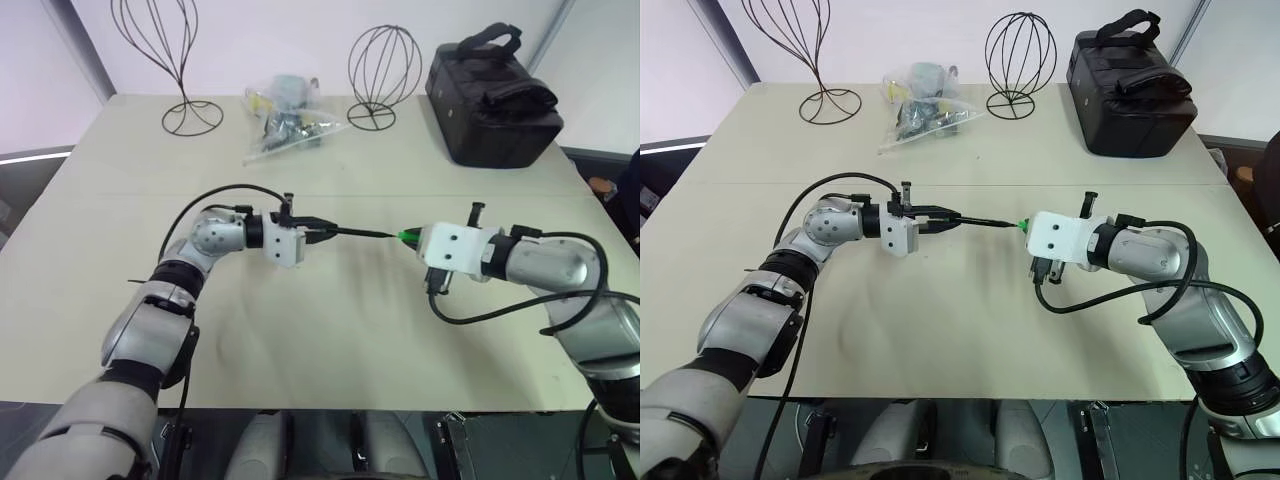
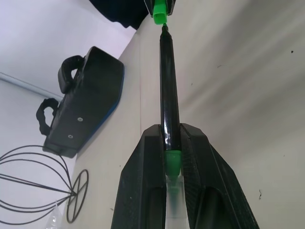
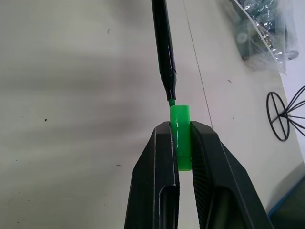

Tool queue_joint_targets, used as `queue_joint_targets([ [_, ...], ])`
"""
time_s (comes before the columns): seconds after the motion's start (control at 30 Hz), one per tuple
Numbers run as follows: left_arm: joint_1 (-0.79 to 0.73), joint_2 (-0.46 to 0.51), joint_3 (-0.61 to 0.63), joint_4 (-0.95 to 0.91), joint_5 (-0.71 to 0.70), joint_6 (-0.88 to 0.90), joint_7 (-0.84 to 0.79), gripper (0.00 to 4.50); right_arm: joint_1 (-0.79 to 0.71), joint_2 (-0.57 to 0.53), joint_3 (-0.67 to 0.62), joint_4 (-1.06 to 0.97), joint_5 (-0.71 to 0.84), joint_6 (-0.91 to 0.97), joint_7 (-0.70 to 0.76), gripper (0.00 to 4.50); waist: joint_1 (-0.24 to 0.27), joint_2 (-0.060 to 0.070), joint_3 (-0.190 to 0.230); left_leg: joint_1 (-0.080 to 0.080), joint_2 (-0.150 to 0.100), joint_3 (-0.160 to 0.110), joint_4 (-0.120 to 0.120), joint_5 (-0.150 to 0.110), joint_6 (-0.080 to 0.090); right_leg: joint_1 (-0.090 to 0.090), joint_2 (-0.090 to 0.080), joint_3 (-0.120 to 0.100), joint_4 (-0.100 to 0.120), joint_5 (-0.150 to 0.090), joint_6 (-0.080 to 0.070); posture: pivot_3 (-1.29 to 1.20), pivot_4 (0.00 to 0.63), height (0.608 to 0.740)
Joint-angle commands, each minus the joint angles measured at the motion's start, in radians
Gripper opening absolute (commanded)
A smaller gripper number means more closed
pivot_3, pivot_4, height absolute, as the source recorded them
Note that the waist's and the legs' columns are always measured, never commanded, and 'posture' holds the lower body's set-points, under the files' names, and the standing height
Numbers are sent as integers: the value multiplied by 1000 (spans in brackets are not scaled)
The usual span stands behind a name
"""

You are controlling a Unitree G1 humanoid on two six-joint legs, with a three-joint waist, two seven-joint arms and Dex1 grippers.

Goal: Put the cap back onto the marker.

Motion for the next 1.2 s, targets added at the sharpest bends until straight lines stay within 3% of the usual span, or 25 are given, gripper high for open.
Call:
queue_joint_targets([
  [0.03,-27,-2,6,-10,-10,-14,20,0,-17,4,-14,-25,8,-3,-5,39,0,0,0,0,0,0,0,0,0,0,0,0,0,0,0,0,150,740],
  [1.2,-27,-18,-2,-19,-8,-21,32,0,-40,34,25,-46,-4,14,-6,39,-1,0,0,0,0,0,0,0,0,0,0,0,0,0,0,0,150,740],
])
